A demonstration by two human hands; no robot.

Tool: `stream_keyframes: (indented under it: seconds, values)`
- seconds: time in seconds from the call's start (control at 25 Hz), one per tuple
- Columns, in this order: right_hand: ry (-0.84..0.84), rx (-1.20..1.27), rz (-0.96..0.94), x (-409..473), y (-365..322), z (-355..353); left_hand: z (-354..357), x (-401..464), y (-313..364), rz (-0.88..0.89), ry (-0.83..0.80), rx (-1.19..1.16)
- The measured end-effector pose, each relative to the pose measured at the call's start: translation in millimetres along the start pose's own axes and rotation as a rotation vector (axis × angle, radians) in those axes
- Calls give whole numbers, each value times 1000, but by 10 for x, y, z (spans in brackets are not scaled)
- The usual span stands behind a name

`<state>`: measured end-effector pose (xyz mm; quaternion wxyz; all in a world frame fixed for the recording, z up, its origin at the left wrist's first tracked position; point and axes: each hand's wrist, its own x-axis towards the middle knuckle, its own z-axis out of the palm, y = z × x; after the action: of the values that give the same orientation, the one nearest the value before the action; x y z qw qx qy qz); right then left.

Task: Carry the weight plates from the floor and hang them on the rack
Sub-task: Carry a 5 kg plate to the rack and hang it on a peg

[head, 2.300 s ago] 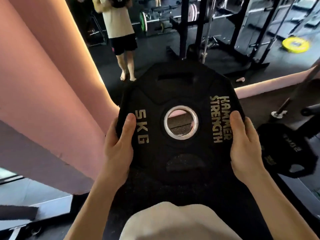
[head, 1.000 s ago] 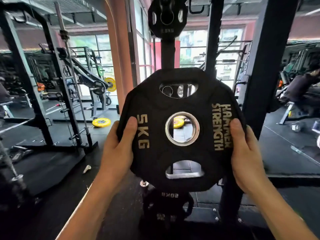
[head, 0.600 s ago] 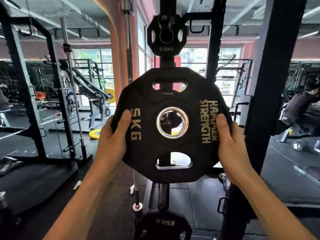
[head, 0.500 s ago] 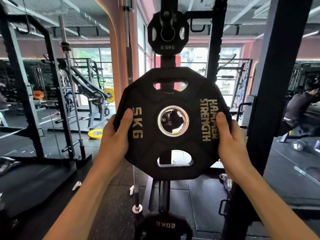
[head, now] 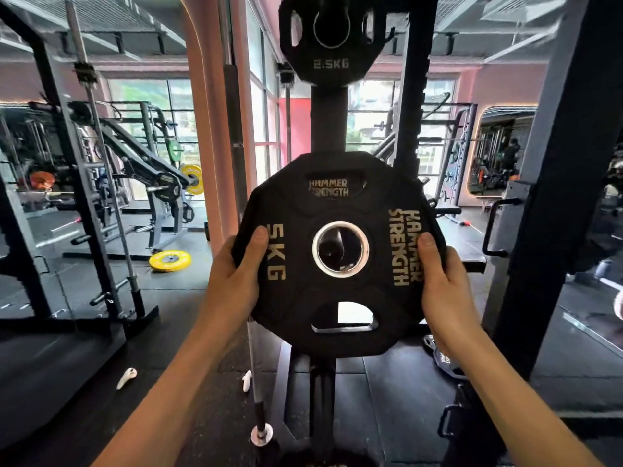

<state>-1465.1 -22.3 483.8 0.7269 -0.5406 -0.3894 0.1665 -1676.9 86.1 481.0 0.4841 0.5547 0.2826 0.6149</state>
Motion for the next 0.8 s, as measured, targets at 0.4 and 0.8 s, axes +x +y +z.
stream_keyframes:
  seconds: [0.4, 0.8]
  values:
    - [7, -10, 75, 601, 570, 280, 91, 547, -543, -41, -16, 81]
    - [-31, -73, -8, 1101, 754, 438, 117, 1127, -768, 119, -46, 242]
